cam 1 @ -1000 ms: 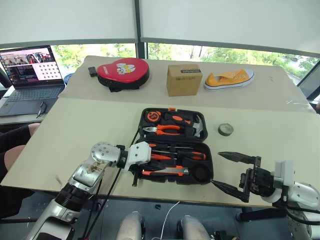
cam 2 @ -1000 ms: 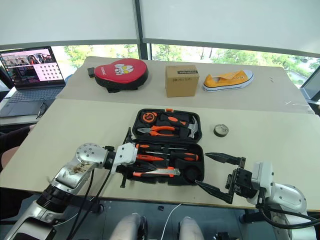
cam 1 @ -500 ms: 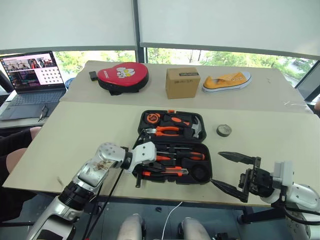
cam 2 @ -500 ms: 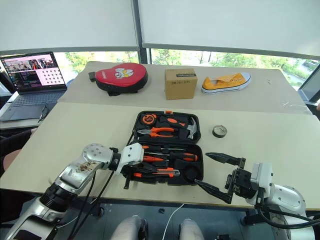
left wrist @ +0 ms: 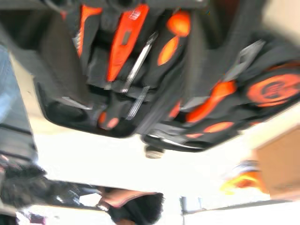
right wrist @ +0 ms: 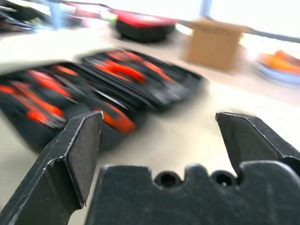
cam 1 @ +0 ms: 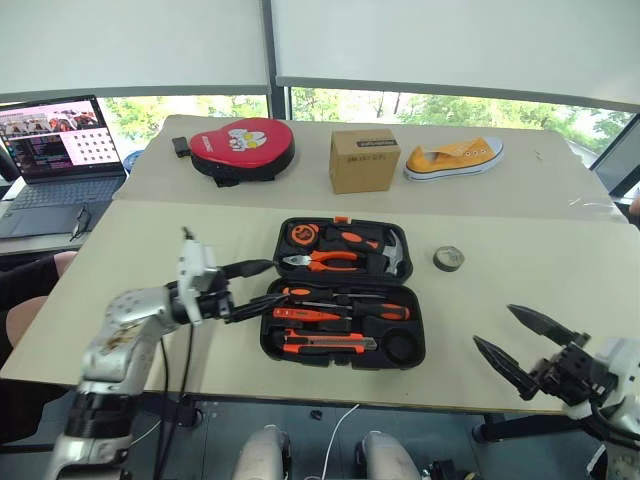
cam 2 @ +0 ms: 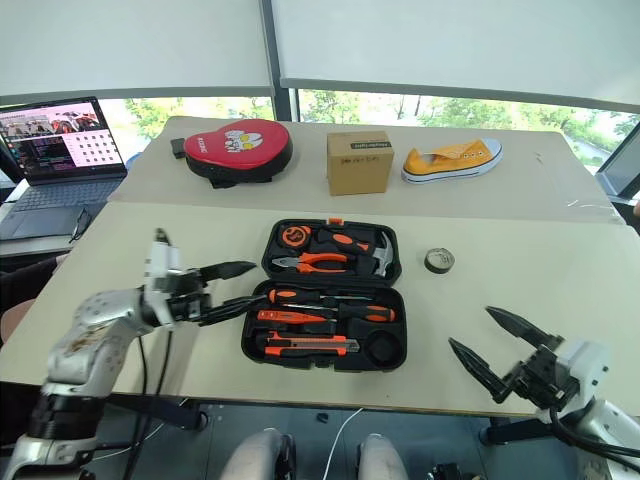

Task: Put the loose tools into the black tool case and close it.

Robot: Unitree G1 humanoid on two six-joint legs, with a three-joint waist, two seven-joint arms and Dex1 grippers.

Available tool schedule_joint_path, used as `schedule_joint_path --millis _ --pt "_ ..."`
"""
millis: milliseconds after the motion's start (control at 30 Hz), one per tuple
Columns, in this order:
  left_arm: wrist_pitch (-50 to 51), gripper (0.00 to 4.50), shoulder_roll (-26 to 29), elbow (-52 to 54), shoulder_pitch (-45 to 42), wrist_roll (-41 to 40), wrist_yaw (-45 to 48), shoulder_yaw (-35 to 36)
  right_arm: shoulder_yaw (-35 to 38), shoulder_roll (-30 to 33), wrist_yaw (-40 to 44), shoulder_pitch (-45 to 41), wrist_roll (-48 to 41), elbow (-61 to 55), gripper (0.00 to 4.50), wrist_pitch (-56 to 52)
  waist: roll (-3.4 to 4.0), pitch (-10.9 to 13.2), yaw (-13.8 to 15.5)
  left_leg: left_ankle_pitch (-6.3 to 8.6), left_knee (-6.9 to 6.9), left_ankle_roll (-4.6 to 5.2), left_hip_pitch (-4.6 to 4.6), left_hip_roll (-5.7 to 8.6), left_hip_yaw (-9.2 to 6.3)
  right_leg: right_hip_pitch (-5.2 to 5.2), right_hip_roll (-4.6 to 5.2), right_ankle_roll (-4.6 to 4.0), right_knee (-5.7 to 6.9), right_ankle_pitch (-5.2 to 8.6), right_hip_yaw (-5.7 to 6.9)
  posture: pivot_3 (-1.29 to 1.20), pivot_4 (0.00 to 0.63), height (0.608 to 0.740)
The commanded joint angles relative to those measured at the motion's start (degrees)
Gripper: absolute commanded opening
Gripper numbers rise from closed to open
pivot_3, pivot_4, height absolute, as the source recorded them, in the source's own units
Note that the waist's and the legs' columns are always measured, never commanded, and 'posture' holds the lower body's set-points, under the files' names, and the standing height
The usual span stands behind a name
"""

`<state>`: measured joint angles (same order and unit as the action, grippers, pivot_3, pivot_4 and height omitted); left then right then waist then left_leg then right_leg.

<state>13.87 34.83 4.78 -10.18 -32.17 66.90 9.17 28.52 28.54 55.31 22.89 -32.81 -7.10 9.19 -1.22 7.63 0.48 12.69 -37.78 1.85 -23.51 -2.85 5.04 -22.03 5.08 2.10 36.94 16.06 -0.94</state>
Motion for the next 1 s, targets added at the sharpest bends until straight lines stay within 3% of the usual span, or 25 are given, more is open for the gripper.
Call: schedule_joint_path --millis 33,133,300,400,500,600,833,1000 --pt "-2.1 4.43 2.0 -2.0 1.6 -3.0 1.2 6.6 2.9 -0.9 -4.2 0.4 3.1 2.2 4.50 3.3 0.01 0.0 -0.1 0.00 0.00 0.00 0.01 0.00 0.01 -0.01 0.01 -0.01 0.01 0.01 0.00 0.00 0.150 0.740" --pt "-1.6 4.43 2.8 -3.8 1.8 -4.7 1.8 9.4 1.6 0.9 -6.7 -2.6 4.4 1.4 4.50 0.8 0.00 0.0 -0.2 -0.01 0.00 -0.01 0.02 0.00 0.04 -0.03 0.06 -0.03 0.02 0.01 0.00 0.00 0.150 0.740" --pt "-1.5 4.43 3.1 -3.6 1.2 -4.8 3.1 8.6 -5.6 11.9 -12.2 -17.0 11.6 2.2 4.50 -14.5 0.02 0.1 -1.4 -0.04 -0.01 0.04 0.08 0.03 0.25 -0.11 0.14 -0.04 0.06 -0.03 -0.24 0.00 0.150 0.740" --pt "-1.6 4.43 2.8 -3.1 0.5 -4.6 3.4 7.5 -11.3 17.3 -9.8 -26.7 13.4 6.1 4.50 -21.3 -0.05 0.2 -1.2 -0.04 0.00 0.04 0.04 0.02 0.18 -0.15 0.03 -0.05 0.10 -0.03 -0.17 0.00 0.150 0.740" --pt "-2.1 4.43 2.2 -1.7 -0.8 -4.2 3.9 5.4 -22.8 21.9 -2.6 -42.9 19.6 14.9 4.50 -26.0 -0.01 0.3 -1.2 -0.04 0.03 0.03 -0.04 0.01 0.13 -0.23 -0.06 -0.07 0.10 -0.02 -0.11 0.00 0.150 0.740" --pt "-2.3 4.43 1.0 -0.4 -2.4 -4.0 4.1 2.9 -32.9 21.4 3.8 -56.8 25.5 25.2 4.50 -28.6 0.00 0.3 -1.3 -0.04 0.00 0.04 -0.15 0.06 0.16 -0.28 -0.03 -0.04 0.09 -0.03 -0.13 0.00 0.150 0.740" --pt "-2.6 4.43 -0.3 1.0 -2.7 -3.4 4.0 0.0 -42.6 17.4 7.1 -69.5 34.8 42.2 4.50 -25.4 -0.02 0.3 -0.6 0.00 -0.01 0.10 -0.62 0.07 0.10 -0.54 -0.04 0.02 -0.11 0.01 0.06 0.00 0.150 0.740" --pt "-2.8 4.50 0.2 1.3 -1.6 -3.6 4.5 0.5 -44.6 14.9 6.9 -73.6 38.0 47.3 3.07 -26.7 -0.02 0.3 -1.0 -0.02 -0.09 0.08 -0.95 0.15 0.20 -1.01 0.06 0.10 0.09 -0.04 -0.02 0.00 0.150 0.740"
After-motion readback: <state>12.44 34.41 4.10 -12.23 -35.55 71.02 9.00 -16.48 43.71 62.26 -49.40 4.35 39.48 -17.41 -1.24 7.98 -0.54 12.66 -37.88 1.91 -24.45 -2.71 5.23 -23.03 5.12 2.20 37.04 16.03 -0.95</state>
